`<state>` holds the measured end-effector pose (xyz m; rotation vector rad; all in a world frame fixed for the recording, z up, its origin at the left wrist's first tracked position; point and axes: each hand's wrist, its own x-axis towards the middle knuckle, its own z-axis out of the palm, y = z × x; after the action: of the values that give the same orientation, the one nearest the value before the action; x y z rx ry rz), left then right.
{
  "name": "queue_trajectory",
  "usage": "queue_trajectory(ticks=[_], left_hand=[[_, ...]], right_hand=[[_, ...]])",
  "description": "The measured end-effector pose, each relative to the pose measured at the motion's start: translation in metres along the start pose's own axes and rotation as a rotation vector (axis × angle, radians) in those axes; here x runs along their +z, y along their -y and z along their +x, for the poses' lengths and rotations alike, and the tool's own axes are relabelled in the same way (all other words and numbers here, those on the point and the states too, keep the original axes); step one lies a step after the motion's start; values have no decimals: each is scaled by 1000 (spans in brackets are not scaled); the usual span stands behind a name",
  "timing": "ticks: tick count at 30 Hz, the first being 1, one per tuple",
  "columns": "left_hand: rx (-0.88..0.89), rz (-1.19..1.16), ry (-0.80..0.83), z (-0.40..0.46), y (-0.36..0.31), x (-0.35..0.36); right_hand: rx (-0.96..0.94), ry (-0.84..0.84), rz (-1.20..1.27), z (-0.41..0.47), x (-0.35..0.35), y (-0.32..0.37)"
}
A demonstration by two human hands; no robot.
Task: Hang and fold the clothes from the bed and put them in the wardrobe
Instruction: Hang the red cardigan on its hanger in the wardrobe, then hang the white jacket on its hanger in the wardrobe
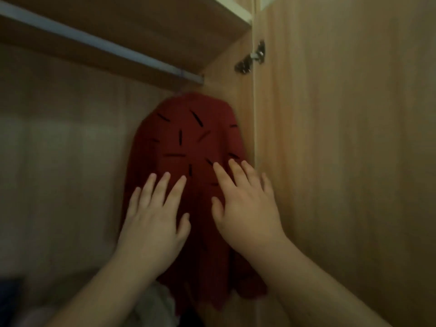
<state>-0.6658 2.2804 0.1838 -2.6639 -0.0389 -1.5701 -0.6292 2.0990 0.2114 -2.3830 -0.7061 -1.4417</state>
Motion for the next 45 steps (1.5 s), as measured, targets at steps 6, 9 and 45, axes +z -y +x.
queue_trajectory(ticks=[6, 9, 45], left_hand=[[-54, -219, 178, -171, -120, -8], [-5, -339, 317, -259, -193, -20], [909, -1017, 1096, -432, -749, 54]], right_hand=[[105, 304, 58, -204, -74, -47], [196, 453, -6, -326, -116, -76], [1526, 703, -718, -717, -358, -341]])
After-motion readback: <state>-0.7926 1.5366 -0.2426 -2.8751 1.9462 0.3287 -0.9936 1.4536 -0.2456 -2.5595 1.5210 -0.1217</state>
